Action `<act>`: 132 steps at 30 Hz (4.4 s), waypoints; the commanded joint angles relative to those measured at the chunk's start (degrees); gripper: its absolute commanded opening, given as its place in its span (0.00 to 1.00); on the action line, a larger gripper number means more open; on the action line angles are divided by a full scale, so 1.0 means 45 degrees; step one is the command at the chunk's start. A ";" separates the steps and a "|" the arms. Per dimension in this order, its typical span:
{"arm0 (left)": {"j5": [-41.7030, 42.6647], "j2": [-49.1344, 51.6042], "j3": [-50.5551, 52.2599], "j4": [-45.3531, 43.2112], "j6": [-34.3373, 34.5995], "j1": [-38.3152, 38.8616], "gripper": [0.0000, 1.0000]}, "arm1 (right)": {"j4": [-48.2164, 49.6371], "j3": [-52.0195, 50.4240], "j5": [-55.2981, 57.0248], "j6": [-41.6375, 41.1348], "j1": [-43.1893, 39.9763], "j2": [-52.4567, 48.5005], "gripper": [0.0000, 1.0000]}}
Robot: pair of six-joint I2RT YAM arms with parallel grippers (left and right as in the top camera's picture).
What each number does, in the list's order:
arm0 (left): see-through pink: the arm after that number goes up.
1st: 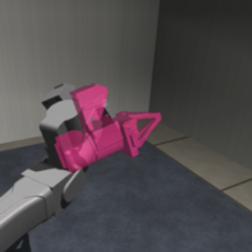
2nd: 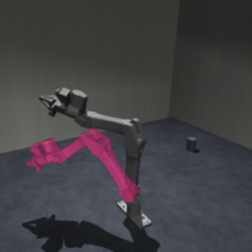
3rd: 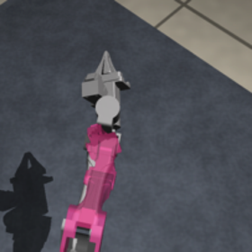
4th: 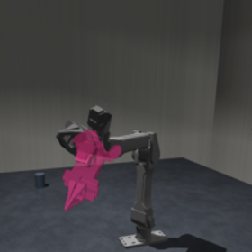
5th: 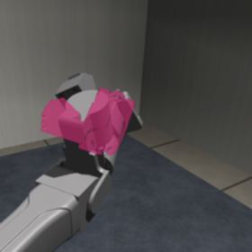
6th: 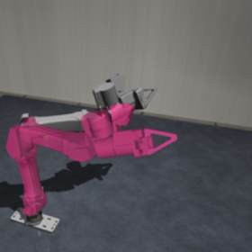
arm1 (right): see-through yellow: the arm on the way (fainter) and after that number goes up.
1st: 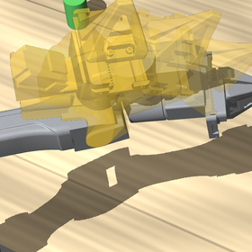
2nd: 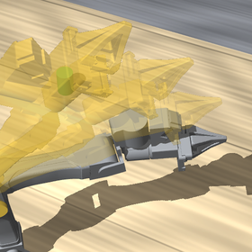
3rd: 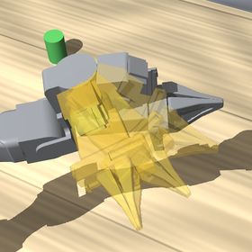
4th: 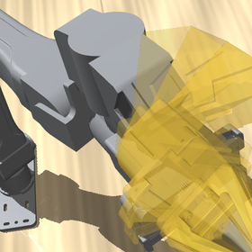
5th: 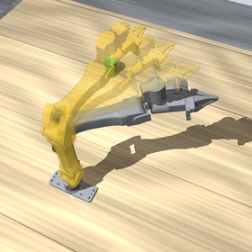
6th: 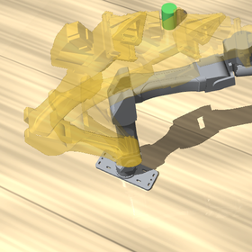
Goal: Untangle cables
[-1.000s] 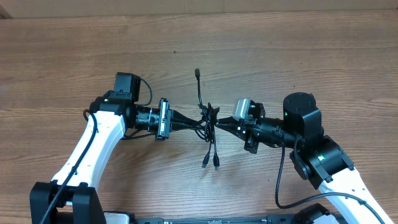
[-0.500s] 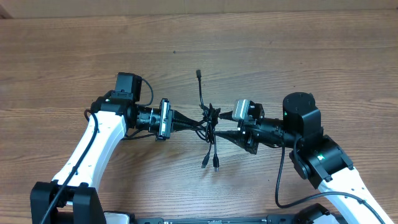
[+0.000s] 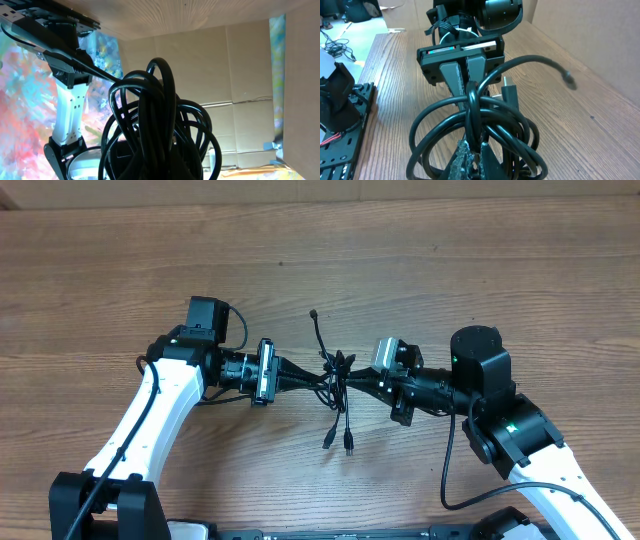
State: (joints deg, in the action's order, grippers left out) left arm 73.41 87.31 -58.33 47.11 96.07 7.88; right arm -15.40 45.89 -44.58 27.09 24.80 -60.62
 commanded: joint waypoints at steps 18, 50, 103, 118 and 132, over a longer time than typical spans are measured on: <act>-0.0355 0.0049 -0.0340 -0.0481 0.0763 0.0432 0.04 | 0.0374 0.0316 -0.0345 0.0005 0.0073 -0.0015 0.04; -0.4396 0.0049 -0.0340 -0.4299 -0.4158 0.0505 1.00 | -0.1821 0.0316 0.2370 -0.1161 0.0073 -0.0053 0.04; -0.6144 -0.3701 -0.0345 -0.3521 -2.5286 0.1253 0.62 | 0.0253 0.0321 0.0476 -0.7359 0.0049 -0.1132 0.04; -0.6115 -0.3696 -0.0345 -0.2793 -2.5509 0.1758 0.72 | 0.0282 0.0321 0.0214 -0.7359 0.0049 -0.1132 0.04; -0.8655 -0.3687 -0.0345 -0.2914 -2.5048 0.3147 0.40 | 0.0389 0.0321 0.0209 -0.7363 0.0049 -0.1132 0.04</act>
State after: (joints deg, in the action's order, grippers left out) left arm 37.60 71.57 -59.02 34.28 -17.34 21.78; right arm -14.55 46.13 -42.02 -5.78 24.80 -66.06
